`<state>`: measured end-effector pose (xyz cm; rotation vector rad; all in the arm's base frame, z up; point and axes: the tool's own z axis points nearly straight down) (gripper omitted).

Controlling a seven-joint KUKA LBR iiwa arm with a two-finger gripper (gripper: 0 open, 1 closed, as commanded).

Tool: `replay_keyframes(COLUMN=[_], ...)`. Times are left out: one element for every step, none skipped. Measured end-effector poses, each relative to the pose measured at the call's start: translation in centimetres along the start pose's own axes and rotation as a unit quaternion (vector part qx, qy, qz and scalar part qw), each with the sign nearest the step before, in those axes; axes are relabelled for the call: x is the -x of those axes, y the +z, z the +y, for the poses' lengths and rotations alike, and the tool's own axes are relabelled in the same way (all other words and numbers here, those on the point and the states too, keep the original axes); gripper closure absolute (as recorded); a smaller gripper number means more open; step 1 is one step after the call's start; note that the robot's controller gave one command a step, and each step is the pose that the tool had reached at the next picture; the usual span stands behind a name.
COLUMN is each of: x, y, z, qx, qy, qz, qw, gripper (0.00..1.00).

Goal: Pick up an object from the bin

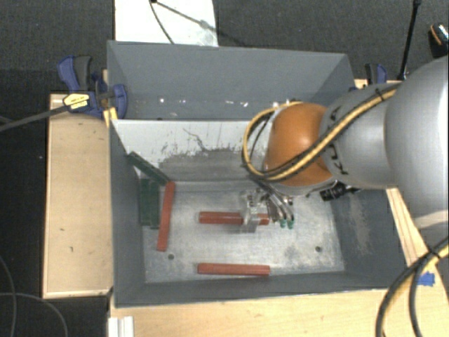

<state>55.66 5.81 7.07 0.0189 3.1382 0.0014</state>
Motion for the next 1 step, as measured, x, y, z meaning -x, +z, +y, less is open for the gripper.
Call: replay_keyframes(x=[-3.18], y=[-14.66], z=[5.94], qx=[0.001], qy=[-0.018], qz=[-0.0029], qw=[0.9998], gripper=[1.0])
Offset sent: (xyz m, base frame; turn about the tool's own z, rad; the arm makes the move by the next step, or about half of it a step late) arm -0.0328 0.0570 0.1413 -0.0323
